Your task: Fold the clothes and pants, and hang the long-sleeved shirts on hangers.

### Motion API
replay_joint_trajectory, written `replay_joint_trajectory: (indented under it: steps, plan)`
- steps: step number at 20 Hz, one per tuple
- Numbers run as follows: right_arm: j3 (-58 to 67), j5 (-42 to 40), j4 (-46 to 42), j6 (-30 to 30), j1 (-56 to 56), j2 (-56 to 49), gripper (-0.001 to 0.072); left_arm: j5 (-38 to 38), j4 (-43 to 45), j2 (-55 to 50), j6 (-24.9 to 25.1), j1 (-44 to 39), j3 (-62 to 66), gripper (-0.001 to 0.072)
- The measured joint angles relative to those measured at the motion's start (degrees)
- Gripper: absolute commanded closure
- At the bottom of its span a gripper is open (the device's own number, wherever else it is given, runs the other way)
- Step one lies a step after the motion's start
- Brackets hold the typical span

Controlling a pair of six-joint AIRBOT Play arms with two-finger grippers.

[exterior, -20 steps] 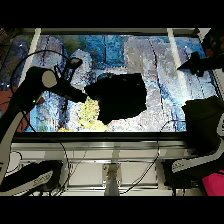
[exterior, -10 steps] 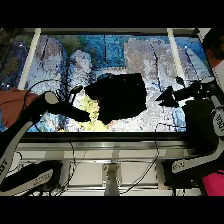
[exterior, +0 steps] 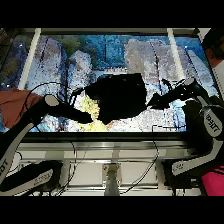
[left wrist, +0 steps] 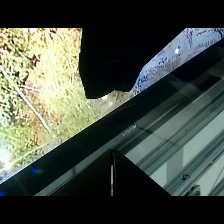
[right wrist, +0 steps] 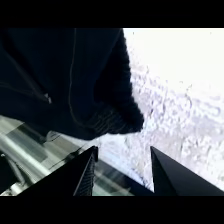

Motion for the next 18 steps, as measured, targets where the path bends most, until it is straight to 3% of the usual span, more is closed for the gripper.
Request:
replay_joint_trajectory:
  steps: [9,10,11,12,13,14,15,16,18]
  plan:
    - [-0.1,-6.0,-3.7,-0.9,4.7,-0.1,0.0338,0.8,-1.7,0.0,0.2,0.0,-0.1,0.0702]
    - [-0.1,-6.3,-3.7,-0.9,5.3,-0.1,0.0414,0.9,-1.8,0.0,0.2,0.0,-0.1,0.0702]
    - [-0.1,-6.9,-4.1,-0.9,5.9,-0.1,0.0602,1.1,-1.8,0.0,0.2,0.0,-0.1,0.0702]
    - [-0.1,-7.3,-4.3,-0.9,6.4,-0.1,0.0692,1.2,-1.8,0.0,0.2,0.0,-0.1,0.0694]
    - [-0.1,-7.2,-4.2,-0.9,6.9,-0.1,0.0693,1.2,-1.8,0.0,0.0,0.0,-0.1,0.0688]
    - [-0.1,-7.1,-4.0,-1.0,7.2,-0.1,0.0694,1.4,-1.9,0.0,-0.4,0.0,-0.1,0.0643]
    - [-0.1,-6.9,-3.9,-1.2,7.3,0.0,0.0693,1.5,-1.9,0.0,-0.5,0.0,-0.1,0.0402]
    - [0.1,-6.8,-3.9,-1.2,7.1,0.2,0.0694,1.6,-1.9,0.0,-0.8,0.0,-0.1,0.0248]
    - [0.8,-6.3,-3.1,-0.9,6.3,0.4,0.0694,3.1,-1.9,0.0,-1.1,0.0,-0.1,0.0246]
